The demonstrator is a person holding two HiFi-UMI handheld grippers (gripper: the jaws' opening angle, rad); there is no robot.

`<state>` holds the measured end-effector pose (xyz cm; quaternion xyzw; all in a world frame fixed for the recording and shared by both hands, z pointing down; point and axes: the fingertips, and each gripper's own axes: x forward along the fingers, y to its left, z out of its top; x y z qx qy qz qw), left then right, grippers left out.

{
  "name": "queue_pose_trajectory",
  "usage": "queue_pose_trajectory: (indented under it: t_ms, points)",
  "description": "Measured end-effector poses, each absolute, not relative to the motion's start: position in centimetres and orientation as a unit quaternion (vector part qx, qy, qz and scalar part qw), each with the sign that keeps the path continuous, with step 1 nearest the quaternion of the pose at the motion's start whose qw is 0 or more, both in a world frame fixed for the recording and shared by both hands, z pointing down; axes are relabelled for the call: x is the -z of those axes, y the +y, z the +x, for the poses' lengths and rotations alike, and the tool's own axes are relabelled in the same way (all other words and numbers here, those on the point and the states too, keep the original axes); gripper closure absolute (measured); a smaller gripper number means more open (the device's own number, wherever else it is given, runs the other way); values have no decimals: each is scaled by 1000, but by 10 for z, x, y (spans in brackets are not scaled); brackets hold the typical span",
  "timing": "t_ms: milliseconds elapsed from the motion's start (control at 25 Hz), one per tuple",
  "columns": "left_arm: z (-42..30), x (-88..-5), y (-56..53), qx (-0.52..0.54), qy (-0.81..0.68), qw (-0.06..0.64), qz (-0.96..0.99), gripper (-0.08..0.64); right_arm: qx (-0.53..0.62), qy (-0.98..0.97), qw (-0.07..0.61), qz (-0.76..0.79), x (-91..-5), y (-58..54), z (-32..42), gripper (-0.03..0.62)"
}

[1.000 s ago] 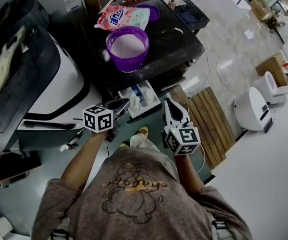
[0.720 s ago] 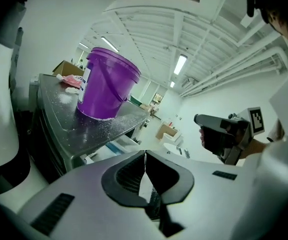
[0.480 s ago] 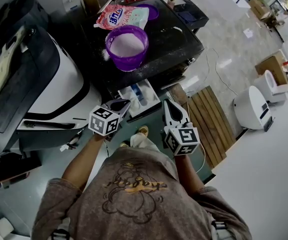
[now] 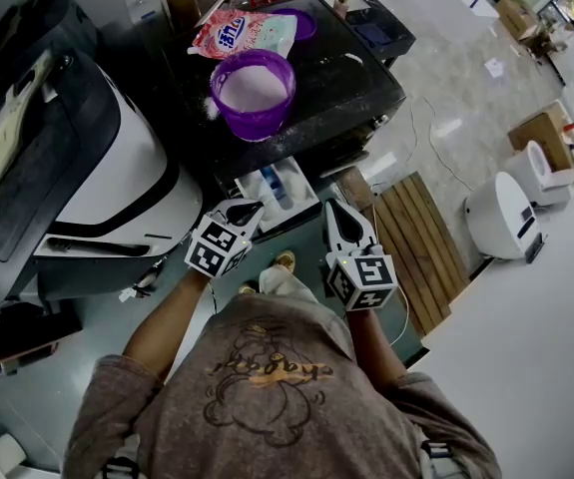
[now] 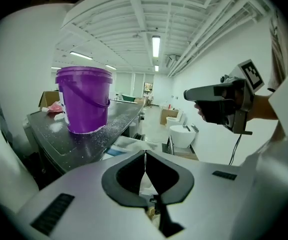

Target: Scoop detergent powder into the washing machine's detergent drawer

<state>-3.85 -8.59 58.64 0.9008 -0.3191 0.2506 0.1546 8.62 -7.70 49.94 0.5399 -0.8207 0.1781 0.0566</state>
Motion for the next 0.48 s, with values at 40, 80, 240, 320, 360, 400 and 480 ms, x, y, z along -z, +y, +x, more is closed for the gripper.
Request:
queue_pose_trajectory:
  t_ms: [40, 80, 240, 320, 360, 400, 480]
  points:
    - [-38, -586, -85, -256, -318, 144, 901, 537, -180, -820, 55, 541, -499, -77, 87, 592]
    - [-37, -586, -85, -261, -318, 133, 902, 537, -181, -819, 54, 542, -498, -76, 87, 592]
    - [-38, -588, -82, -284, -318, 87, 901, 537, -183, -816, 48, 546, -494, -74, 88, 592]
    - [-38, -588, -80, -294, -317, 68, 899, 537, -180, -816, 51, 546, -495, -73, 89, 592]
    - [-38, -588, -79, -298, -316, 60, 899, 537, -177, -817, 54, 546, -495, -72, 89, 592]
    - [-37, -587, -78, -301, -316, 52, 898, 537, -175, -817, 55, 547, -494, -72, 89, 592]
    - [-36, -586, -77, -306, -315, 36, 898, 537, -177, -816, 50, 548, -493, -71, 89, 592]
